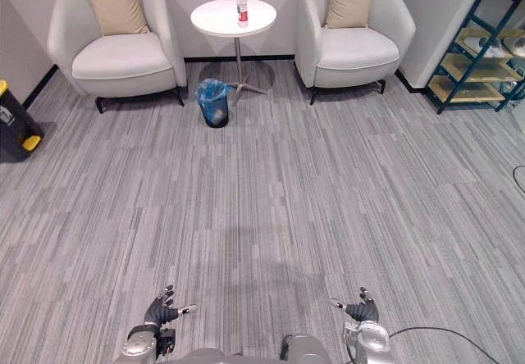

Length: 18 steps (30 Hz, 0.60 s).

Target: Gather rubbish on tea table into small bin, then transfer packed bag to large trash can.

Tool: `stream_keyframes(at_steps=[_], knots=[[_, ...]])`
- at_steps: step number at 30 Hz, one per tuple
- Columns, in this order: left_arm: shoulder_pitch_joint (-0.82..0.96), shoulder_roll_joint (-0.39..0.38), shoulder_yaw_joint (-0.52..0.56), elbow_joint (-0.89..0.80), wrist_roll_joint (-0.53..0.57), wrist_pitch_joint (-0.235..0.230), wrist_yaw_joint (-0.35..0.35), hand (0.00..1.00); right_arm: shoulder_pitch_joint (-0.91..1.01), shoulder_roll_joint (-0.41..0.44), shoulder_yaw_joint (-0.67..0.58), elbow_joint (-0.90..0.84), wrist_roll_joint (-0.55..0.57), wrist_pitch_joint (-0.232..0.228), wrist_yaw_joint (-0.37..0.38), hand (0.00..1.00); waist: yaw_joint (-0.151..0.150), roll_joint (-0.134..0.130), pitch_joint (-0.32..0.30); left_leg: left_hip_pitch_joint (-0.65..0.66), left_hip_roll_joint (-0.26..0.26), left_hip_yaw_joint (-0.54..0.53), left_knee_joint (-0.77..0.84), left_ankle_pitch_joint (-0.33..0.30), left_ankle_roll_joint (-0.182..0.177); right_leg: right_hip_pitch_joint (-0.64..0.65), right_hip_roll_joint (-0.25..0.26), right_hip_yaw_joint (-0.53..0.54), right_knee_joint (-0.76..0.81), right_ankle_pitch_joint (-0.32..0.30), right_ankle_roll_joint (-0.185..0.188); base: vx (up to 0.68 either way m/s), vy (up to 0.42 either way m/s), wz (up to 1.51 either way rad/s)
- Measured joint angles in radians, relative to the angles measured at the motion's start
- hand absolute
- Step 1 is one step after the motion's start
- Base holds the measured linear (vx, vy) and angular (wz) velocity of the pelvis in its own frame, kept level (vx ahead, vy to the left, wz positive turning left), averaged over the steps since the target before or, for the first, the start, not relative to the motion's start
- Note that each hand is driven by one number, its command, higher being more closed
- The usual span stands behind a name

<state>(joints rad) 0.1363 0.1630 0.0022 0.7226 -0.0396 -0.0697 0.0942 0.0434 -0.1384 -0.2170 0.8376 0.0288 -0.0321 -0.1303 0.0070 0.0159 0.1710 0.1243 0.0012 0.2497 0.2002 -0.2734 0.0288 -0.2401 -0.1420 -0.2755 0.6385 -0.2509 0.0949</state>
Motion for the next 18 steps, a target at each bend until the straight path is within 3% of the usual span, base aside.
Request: stream_keyframes(at_steps=[2,3,4,5,6,9,11,13,15,18], knots=[[-0.004,0.000,0.001,-0.002,-0.002,0.000,0.002,0.00,-0.028,-0.012,0.001,0.000,0.000,0.000,0.000,0.00,-0.011,-0.007,0.011,0.018,0.017,0.000,-0.010,-0.004,-0.009,-0.013,-0.005,-0.030,-0.049,0.000,-0.005,0.19,-0.086,0.01],[-0.004,0.001,0.001,-0.002,-0.010,0.000,0.001,0.00,-0.055,-0.031,0.008,0.000,0.000,-0.001,0.000,0.00,-0.022,0.012,0.025,0.027,0.045,-0.002,-0.019,-0.007,-0.029,-0.032,0.004,-0.049,-0.132,0.012,-0.008,0.22,-0.138,0.01],[-0.009,0.000,0.000,-0.002,-0.011,0.000,0.001,0.00,-0.063,-0.043,0.014,-0.003,0.000,-0.001,-0.001,0.00,-0.025,0.006,0.027,0.038,0.055,-0.002,-0.030,-0.009,-0.046,-0.037,0.007,-0.050,-0.208,0.054,-0.017,0.24,-0.143,-0.01],[-0.011,0.000,0.001,-0.002,-0.011,0.000,0.001,0.00,-0.063,-0.049,0.015,-0.003,0.000,-0.001,-0.001,0.00,-0.023,0.007,0.027,0.043,0.058,-0.003,-0.036,-0.011,-0.056,-0.040,0.008,-0.052,-0.241,0.119,-0.036,0.31,-0.194,-0.07],[-0.019,-0.010,-0.004,0.005,-0.011,-0.001,0.001,0.00,-0.067,-0.063,0.014,-0.003,0.000,-0.001,-0.002,0.00,-0.023,0.020,0.029,0.062,0.082,-0.002,-0.063,-0.011,-0.090,-0.027,0.034,-0.061,-0.253,0.180,-0.115,0.26,-0.180,-0.06],[-0.044,-0.015,-0.007,0.007,-0.011,-0.003,0.001,0.00,-0.073,-0.063,0.006,-0.007,0.000,-0.001,-0.003,0.00,-0.045,0.029,0.030,0.063,0.115,-0.012,-0.066,0.007,-0.123,-0.034,0.046,-0.097,-0.201,0.099,-0.147,0.31,-0.278,0.19],[-0.051,-0.020,-0.007,0.006,-0.011,-0.006,0.001,0.00,-0.058,-0.055,0.007,-0.009,0.000,-0.001,-0.003,0.00,-0.047,0.032,0.030,0.014,0.160,-0.023,0.095,0.001,-0.134,0.021,0.074,-0.112,-0.238,0.076,-0.156,0.29,-0.280,0.24],[-0.048,-0.031,-0.009,0.004,-0.010,-0.005,-0.002,0.00,-0.033,-0.055,0.022,-0.032,0.001,-0.002,-0.004,0.00,-0.047,0.042,0.036,-0.120,0.231,-0.059,0.430,0.021,-0.161,0.122,0.112,-0.136,-0.333,0.080,-0.166,0.29,-0.219,0.21],[-0.031,-0.036,-0.009,0.002,-0.010,-0.001,-0.005,0.00,-0.011,-0.054,0.032,-0.038,0.010,-0.006,-0.006,0.00,-0.036,0.043,0.042,-0.238,0.316,-0.044,0.758,0.011,-0.142,0.256,0.155,-0.142,-0.427,0.080,-0.184,0.35,-0.185,0.02],[-0.033,-0.037,-0.009,-0.006,-0.010,0.007,-0.005,0.00,-0.016,-0.057,0.027,-0.038,0.029,-0.008,-0.023,0.00,-0.017,0.032,0.052,-0.362,0.305,-0.024,0.776,-0.006,-0.119,0.344,0.154,-0.128,-0.501,0.080,-0.184,0.26,-0.046,-0.09]])
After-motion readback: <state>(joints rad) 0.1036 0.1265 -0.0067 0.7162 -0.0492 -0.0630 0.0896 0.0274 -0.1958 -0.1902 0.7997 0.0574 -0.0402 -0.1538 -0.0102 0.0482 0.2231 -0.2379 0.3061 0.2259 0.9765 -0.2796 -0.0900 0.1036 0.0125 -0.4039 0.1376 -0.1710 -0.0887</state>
